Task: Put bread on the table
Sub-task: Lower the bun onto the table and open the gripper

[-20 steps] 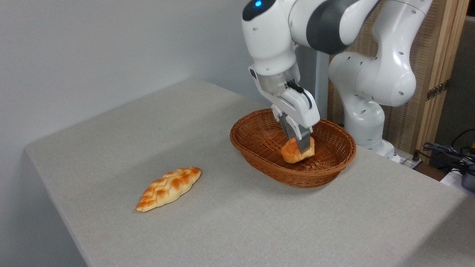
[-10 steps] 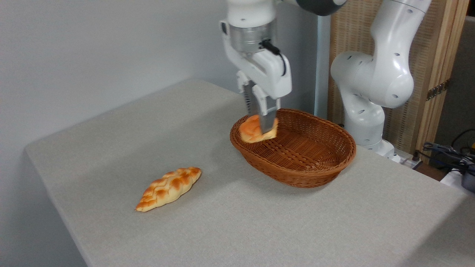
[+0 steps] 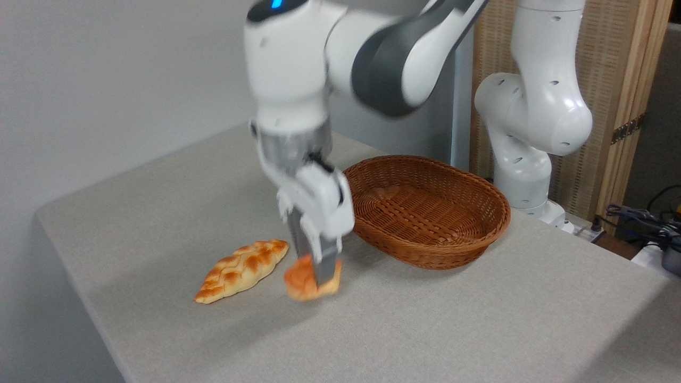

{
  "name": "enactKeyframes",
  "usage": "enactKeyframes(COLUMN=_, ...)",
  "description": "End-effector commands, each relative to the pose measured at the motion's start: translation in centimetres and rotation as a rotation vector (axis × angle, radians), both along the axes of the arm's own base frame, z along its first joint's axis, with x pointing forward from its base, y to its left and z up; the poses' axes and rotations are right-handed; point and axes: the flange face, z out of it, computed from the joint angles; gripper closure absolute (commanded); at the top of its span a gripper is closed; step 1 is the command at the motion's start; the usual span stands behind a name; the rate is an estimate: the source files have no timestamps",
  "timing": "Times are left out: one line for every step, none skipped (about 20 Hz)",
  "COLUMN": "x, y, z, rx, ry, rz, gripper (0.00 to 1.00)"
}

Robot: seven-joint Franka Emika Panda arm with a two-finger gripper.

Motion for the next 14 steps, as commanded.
enactKeyframes(x=1.5, y=-0.2, z=-1.0, rx=0.006, ry=-0.001, rz=0.001, gripper=0.00)
enactKeyframes(x=1.5, y=-0.1, z=-1.0, rx=0.006, ry=-0.001, rz=0.003, gripper=0.00)
enactKeyframes(x=1.5, y=-0.1, z=-1.1, rx=0.006, ry=-0.001, rz=0.003, gripper=0.00)
enactKeyframes(x=1.7, y=-0.2, z=-1.5, rx=0.010, ry=0.006, rz=-0.001, gripper=0.00)
enactKeyframes(x=1.7, y=-0.2, z=-1.8, rx=0.011, ry=0.010, rz=-0.001, gripper=0.00)
enactKeyframes(x=1.7, y=-0.2, z=-1.9, rx=0.012, ry=0.012, rz=-0.001, gripper=0.00)
enactKeyframes(x=1.8, y=-0.1, z=-2.1, rx=0.013, ry=0.016, rz=0.000, gripper=0.00)
enactKeyframes(x=1.8, y=-0.2, z=-2.0, rx=0.013, ry=0.015, rz=-0.001, gripper=0.00)
enactKeyframes(x=1.8, y=0.0, z=-2.0, rx=0.013, ry=0.015, rz=0.002, gripper=0.00)
enactKeyframes(x=1.8, y=-0.2, z=-2.0, rx=0.013, ry=0.013, rz=-0.001, gripper=0.00)
enactKeyframes(x=1.9, y=-0.2, z=-2.1, rx=0.014, ry=0.015, rz=-0.001, gripper=0.00)
enactKeyframes(x=1.9, y=-0.1, z=-2.1, rx=0.014, ry=0.015, rz=0.000, gripper=0.00)
enactKeyframes(x=1.9, y=0.0, z=-1.9, rx=0.013, ry=0.012, rz=0.002, gripper=0.00)
enactKeyframes(x=2.0, y=-0.1, z=-1.6, rx=0.013, ry=0.007, rz=0.002, gripper=0.00)
